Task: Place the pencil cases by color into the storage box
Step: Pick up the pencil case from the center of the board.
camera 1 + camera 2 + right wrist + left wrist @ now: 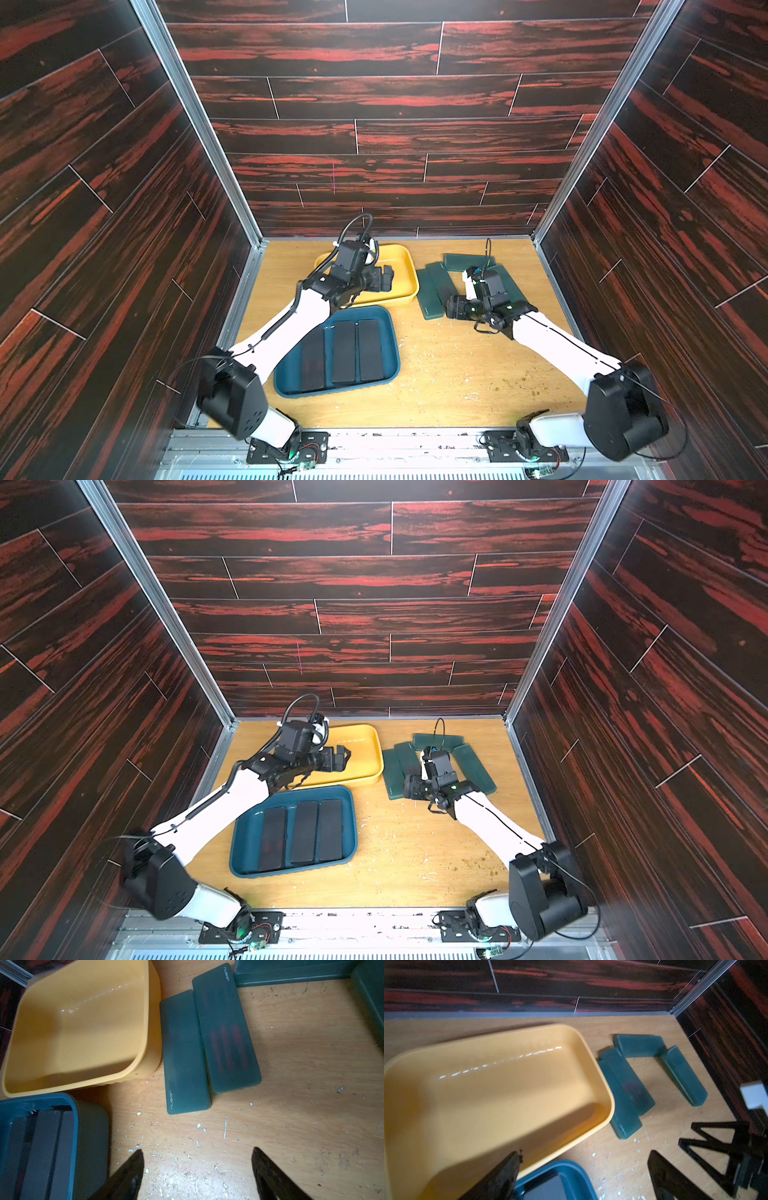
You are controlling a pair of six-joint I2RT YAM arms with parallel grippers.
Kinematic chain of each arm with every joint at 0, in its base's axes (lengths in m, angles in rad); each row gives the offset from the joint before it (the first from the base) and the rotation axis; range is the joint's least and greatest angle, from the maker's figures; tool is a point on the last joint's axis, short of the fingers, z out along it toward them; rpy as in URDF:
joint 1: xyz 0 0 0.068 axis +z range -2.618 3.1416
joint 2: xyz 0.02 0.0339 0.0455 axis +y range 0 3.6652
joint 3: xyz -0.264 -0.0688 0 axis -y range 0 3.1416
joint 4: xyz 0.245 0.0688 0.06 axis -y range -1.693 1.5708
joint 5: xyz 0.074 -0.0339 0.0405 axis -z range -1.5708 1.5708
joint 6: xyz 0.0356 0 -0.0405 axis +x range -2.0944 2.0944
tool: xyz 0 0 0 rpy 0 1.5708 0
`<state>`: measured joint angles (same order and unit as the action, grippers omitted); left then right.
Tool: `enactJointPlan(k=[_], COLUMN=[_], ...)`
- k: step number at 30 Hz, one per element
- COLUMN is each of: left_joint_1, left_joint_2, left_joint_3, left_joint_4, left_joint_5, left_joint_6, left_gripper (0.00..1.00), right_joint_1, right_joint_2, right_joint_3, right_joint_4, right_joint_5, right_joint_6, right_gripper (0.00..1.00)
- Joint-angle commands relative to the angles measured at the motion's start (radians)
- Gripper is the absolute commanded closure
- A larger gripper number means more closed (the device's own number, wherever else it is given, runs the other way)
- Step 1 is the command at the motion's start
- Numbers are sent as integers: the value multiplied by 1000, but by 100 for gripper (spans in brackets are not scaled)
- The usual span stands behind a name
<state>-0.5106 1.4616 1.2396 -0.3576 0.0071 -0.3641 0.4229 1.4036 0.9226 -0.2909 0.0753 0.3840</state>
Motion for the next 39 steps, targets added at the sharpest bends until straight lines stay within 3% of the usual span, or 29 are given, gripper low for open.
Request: enactJointPlan(k=[1, 12, 25, 39], left_joint_1=[-2, -1, -2, -2], left_joint_2=[-98, -284, -391, -426], left_joint_3=[-104, -298, -340, -369], left_joint_4=[-37, -45, -54, -77], left_joint_5=[-63, -87, -55, -102], left_joint_6=[-37, -78, 17, -19], left_gripper=[3, 3, 3, 3], right_joint_1=[0, 55, 68, 96], right_joint_2=[46, 165, 284, 385], right_joint_3=[22, 62, 114, 183], right_joint_4=[8, 33, 94, 89], right_joint_5=[3, 22, 64, 99], right_joint_6=[-34, -26, -48, -58], right_gripper=[19, 21, 22, 23])
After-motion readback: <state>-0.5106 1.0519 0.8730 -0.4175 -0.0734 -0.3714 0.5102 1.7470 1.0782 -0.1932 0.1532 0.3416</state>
